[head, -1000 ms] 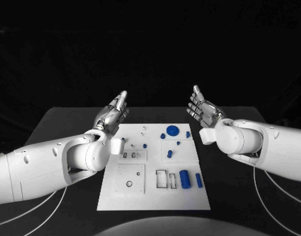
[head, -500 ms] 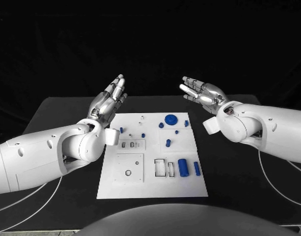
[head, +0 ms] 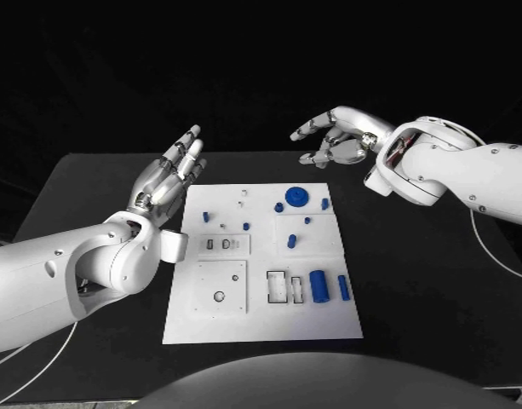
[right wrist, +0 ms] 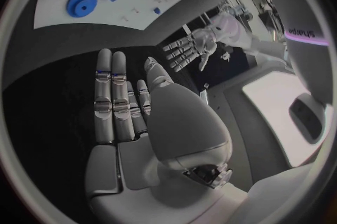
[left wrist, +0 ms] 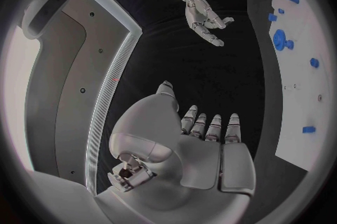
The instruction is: Assemble the parts on the task board
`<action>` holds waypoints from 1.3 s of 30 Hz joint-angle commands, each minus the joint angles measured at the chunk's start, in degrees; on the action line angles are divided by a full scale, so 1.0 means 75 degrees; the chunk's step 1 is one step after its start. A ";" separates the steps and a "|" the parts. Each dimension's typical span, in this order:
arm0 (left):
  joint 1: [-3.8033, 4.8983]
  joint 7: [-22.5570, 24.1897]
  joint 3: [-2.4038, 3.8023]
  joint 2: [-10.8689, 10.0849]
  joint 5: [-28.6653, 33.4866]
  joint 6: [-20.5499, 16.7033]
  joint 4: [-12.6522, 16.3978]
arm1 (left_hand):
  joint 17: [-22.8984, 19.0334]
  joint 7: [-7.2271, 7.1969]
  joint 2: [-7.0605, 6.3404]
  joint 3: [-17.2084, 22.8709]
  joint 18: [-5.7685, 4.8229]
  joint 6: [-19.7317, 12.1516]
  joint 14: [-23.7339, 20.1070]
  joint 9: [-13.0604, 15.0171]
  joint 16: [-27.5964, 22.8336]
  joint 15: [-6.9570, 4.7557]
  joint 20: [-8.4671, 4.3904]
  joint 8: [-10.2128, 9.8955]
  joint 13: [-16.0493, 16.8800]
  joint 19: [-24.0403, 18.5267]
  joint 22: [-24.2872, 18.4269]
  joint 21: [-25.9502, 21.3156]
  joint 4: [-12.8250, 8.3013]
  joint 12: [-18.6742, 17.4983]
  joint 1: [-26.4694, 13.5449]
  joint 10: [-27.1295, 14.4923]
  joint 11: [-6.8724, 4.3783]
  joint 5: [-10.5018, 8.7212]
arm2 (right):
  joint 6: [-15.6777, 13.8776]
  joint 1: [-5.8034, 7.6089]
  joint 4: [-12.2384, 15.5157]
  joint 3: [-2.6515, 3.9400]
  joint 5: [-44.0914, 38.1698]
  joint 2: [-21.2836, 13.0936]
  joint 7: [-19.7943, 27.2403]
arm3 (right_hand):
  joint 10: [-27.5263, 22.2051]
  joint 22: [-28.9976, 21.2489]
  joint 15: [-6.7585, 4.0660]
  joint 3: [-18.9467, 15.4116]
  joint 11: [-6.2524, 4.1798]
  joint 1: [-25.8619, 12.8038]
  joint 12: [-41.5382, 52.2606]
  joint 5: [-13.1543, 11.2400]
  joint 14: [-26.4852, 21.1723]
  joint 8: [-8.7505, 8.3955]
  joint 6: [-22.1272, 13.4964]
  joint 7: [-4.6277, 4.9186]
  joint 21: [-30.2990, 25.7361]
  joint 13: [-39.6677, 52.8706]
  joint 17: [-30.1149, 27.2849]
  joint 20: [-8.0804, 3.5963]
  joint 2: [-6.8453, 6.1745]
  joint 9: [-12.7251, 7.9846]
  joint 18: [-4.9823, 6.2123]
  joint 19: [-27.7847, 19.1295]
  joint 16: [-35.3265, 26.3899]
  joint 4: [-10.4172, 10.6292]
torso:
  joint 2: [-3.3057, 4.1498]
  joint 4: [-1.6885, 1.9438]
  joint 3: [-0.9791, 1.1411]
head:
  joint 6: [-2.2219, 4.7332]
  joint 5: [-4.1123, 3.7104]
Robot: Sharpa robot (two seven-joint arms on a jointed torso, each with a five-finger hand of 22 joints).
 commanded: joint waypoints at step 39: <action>0.0389 0.0200 0.0152 -0.0964 -0.1178 0.0312 0.1294 | -0.0012 0.0240 0.0094 0.0129 0.0122 0.0187 0.0007 0.0018 -0.0028 0.0376 0.0285 0.0037 0.0005 0.0036 0.0015 0.0001 0.0018 -0.0008 0.0511 0.0024 0.0294 0.0586 | 0.1576 0.0374 0.1608 0.0005 -0.5041 -0.0460 -0.2001 | 0.1464 0.0780 -0.0434 0.1740 -0.0249 -0.0444 -0.0525 -0.0819 0.1152 -0.0708 0.0793 0.0257 0.0931 -0.0205 0.1480 -0.0463 -0.1135 0.0043 -0.0039 0.1088 0.1114 0.0492 | 0.1178 0.0604 -0.0089 | 0.0001 -0.0223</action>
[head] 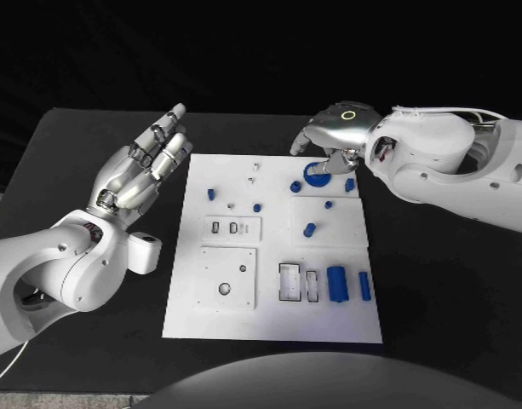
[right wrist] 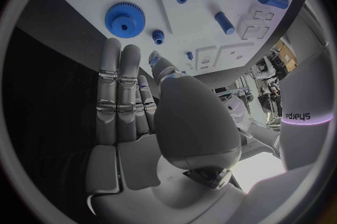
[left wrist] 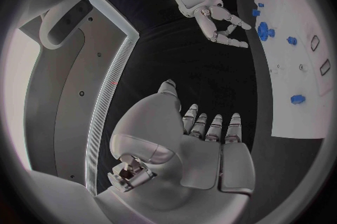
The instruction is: Assemble the parts on the task board
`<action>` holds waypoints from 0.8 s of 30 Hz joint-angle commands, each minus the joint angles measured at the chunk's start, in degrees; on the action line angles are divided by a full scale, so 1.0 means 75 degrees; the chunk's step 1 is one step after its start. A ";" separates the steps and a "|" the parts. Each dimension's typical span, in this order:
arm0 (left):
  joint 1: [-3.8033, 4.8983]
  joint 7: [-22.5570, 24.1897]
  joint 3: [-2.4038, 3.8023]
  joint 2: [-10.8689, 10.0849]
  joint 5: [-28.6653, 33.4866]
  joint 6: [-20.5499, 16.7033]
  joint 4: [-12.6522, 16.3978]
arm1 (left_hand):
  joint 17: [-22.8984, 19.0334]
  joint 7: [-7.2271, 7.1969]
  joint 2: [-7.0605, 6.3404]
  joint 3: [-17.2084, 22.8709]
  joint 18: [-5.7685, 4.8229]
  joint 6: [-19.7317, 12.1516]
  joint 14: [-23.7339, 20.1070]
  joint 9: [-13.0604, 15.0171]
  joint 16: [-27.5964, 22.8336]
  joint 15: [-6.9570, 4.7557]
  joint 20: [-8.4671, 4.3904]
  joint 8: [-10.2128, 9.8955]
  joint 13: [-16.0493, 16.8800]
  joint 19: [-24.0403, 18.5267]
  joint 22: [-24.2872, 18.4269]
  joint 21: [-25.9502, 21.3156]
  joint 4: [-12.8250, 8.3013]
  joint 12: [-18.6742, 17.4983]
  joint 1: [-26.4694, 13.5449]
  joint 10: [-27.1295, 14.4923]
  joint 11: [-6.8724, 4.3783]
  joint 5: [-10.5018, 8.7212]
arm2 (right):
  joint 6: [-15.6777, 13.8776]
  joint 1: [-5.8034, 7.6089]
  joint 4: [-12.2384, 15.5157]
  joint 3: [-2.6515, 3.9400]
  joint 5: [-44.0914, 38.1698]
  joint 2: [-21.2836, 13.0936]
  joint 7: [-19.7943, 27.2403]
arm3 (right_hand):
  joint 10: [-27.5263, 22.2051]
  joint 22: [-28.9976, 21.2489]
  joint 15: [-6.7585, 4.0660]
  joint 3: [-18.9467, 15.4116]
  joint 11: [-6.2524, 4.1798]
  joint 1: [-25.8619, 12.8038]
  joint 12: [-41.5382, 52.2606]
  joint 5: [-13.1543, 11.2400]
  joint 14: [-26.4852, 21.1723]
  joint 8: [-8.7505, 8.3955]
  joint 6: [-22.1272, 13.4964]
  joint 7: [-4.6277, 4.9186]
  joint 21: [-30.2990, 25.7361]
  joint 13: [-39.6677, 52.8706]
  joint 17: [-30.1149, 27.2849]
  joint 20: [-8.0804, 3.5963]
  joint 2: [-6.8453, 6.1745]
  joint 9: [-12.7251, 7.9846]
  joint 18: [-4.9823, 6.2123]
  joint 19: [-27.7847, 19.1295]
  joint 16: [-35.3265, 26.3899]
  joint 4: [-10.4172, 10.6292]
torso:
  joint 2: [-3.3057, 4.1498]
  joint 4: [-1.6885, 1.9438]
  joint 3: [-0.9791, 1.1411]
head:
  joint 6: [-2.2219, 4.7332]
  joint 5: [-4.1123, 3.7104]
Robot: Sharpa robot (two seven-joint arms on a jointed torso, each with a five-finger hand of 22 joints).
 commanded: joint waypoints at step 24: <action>0.0012 0.0073 0.0007 0.0117 0.0073 0.0477 -0.0162 | -0.0013 0.0187 0.0064 0.0106 0.0123 0.0112 -0.0021 0.0018 -0.0028 0.0138 0.0134 0.0057 0.0000 -0.0003 0.0014 0.0010 -0.0002 -0.0010 0.0204 -0.0007 0.0163 0.0135 | -0.0407 -0.0590 -0.0622 0.0001 0.0084 0.0442 0.0666 | 0.0665 0.0373 -0.0055 0.0354 -0.0040 -0.0046 0.0096 -0.0044 0.0044 0.0051 0.0469 -0.0036 0.0342 0.0051 0.0475 -0.0027 -0.0127 0.0114 -0.0031 -0.0056 0.0399 0.0046 | -0.0160 0.0007 -0.0060 | -0.0007 0.0054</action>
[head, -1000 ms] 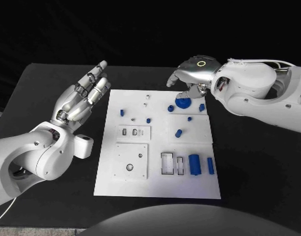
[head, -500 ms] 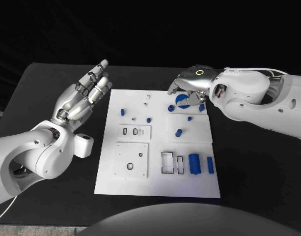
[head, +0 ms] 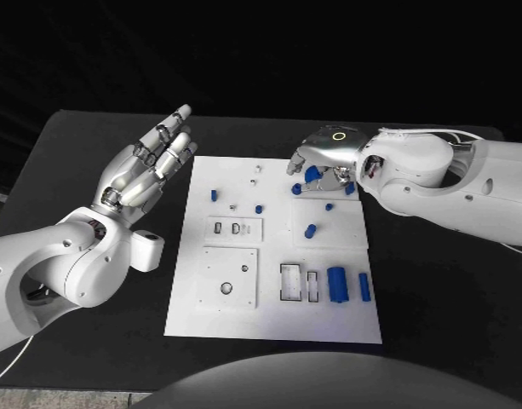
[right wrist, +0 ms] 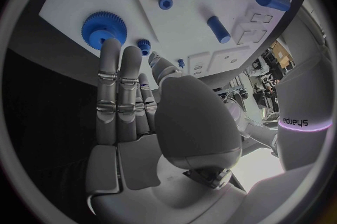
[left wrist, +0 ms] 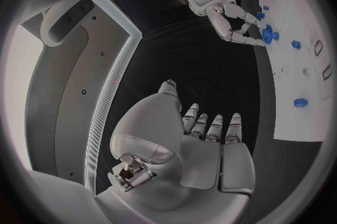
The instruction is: Assemble the parts on the task board
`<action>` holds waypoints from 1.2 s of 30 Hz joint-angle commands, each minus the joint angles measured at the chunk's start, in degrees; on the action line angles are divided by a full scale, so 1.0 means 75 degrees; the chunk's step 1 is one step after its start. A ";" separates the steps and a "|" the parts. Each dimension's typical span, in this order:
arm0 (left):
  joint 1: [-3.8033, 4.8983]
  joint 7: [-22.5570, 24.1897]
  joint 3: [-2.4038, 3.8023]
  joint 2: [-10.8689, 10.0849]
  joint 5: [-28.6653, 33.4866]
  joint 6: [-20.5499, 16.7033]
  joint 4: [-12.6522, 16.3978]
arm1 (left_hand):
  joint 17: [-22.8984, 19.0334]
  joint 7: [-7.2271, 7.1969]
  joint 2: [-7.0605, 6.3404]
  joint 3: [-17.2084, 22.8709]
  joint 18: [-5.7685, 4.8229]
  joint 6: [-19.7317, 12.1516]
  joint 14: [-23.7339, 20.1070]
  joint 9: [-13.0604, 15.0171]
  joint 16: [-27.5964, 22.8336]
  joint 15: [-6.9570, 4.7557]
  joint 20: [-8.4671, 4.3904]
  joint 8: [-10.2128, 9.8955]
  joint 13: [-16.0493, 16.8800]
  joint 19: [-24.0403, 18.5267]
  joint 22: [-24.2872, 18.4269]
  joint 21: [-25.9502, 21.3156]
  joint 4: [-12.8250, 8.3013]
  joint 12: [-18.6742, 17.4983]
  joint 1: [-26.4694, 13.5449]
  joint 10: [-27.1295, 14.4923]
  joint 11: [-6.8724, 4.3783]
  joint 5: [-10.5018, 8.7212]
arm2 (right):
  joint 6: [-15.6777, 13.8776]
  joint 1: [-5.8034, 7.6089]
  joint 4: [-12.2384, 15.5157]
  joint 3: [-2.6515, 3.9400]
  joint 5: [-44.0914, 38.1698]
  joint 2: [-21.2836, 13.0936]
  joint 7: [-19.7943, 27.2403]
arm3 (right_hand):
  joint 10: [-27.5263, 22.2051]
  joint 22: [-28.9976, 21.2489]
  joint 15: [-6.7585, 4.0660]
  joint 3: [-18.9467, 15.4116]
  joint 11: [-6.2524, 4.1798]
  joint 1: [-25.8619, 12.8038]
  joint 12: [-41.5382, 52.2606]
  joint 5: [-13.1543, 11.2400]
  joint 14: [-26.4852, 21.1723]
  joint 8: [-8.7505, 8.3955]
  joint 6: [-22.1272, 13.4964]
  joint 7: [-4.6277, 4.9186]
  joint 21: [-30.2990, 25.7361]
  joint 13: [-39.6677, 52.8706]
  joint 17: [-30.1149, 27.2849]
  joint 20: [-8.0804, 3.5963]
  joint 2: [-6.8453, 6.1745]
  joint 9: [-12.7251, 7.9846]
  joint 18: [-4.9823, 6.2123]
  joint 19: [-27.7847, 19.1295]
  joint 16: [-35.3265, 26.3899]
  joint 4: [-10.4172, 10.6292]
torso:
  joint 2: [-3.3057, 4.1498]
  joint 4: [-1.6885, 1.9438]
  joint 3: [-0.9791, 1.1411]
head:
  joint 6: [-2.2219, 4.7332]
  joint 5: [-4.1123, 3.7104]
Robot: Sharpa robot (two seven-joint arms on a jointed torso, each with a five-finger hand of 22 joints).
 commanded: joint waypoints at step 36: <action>0.0007 -0.0180 0.0001 0.0166 0.0202 0.0572 -0.0146 | -0.0007 0.0172 0.0014 0.0102 0.0131 0.0030 0.0006 0.0009 -0.0028 0.0207 0.0232 0.0026 -0.0003 0.0078 0.0040 0.0055 -0.0013 -0.0012 0.0215 -0.0013 0.0186 0.0151 | -0.0377 -0.0381 -0.0951 0.0003 0.0001 0.0579 0.0568 | 0.1477 0.0587 -0.0097 0.0722 -0.0127 0.0170 0.0516 0.0455 -0.0262 0.0520 0.1240 -0.0078 0.0467 0.0202 0.0410 -0.0086 0.0007 0.0592 -0.0033 -0.0415 0.0339 -0.0263 | -0.0068 0.0006 -0.0038 | 0.0001 0.0043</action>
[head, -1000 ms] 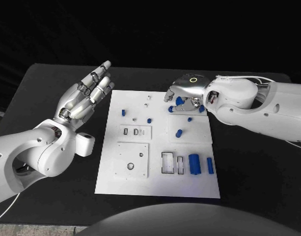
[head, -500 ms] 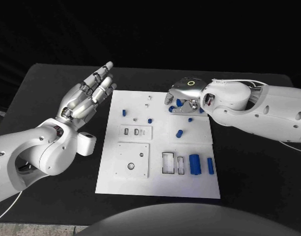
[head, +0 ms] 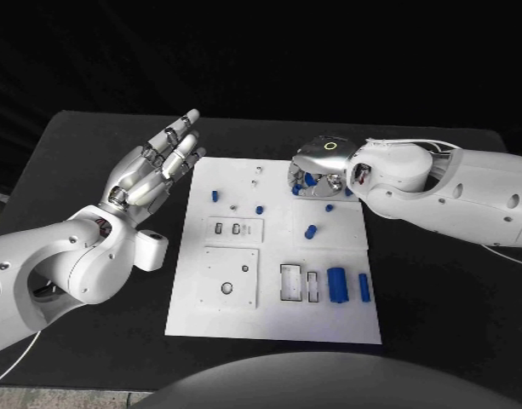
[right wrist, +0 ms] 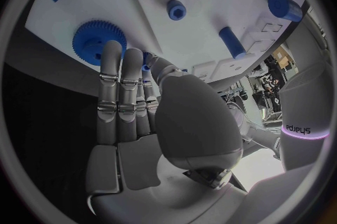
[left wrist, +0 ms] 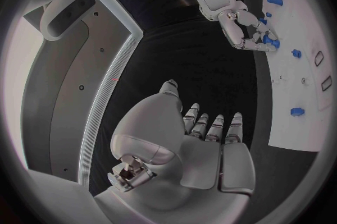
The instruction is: Assemble the parts on the task board
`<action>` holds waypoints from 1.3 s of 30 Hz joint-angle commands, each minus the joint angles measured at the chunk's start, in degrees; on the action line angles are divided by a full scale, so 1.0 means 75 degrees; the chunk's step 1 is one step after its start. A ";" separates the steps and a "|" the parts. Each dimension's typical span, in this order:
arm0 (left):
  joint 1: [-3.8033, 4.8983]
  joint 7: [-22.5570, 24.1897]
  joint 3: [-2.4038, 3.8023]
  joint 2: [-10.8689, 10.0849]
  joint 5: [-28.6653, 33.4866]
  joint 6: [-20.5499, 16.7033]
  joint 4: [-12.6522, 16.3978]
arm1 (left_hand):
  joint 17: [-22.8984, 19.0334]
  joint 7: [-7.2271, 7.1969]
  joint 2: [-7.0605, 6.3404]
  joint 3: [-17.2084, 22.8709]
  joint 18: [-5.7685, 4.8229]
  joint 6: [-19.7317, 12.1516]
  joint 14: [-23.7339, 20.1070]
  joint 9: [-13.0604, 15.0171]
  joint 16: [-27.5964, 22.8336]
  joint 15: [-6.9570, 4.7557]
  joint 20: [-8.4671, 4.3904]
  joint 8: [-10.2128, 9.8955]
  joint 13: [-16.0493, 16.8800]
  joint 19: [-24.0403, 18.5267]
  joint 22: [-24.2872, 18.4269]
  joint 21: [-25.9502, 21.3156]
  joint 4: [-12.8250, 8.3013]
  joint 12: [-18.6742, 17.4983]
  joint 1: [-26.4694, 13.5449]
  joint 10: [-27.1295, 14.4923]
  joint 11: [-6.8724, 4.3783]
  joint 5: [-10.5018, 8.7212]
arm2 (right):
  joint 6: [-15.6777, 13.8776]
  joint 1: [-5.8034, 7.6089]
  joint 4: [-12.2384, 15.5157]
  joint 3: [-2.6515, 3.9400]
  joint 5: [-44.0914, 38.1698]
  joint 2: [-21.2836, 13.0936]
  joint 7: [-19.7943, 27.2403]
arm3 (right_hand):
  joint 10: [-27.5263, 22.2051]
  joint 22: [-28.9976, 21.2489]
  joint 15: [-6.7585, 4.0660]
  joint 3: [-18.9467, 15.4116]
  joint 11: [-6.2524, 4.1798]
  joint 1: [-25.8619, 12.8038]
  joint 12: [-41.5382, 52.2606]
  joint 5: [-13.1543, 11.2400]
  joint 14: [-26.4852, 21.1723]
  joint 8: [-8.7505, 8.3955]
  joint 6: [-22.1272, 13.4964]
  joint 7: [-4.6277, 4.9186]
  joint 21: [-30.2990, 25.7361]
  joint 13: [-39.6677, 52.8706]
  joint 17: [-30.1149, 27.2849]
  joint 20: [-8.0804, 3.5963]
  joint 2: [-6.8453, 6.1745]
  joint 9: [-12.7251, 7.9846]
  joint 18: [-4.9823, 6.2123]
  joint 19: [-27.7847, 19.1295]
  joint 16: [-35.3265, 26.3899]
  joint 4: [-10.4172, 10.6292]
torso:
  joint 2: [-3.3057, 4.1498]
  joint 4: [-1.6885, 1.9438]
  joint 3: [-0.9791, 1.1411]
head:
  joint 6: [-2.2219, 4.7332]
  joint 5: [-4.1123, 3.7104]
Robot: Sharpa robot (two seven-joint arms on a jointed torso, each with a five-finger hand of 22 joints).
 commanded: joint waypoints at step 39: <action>0.0007 -0.0142 0.0000 0.0029 0.0067 0.0218 -0.0062 | -0.0010 0.0218 0.0016 0.0114 0.0133 0.0173 0.0006 0.0031 -0.0028 0.0112 0.0144 0.0050 0.0015 0.0044 0.0035 0.0075 -0.0028 0.0006 0.0261 0.0081 0.0221 0.0215 | -0.0457 0.0468 -0.0973 0.0109 0.1107 0.1119 0.0252 | 0.0539 0.0605 0.0211 0.0544 0.0137 -0.0072 -0.0567 0.1123 -0.0128 -0.0142 0.0083 0.0236 0.0408 -0.0214 0.0155 0.0153 -0.0052 0.0392 -0.0044 -0.0462 0.0050 -0.0107 | -0.0015 0.0040 -0.0038 | 0.0001 0.0237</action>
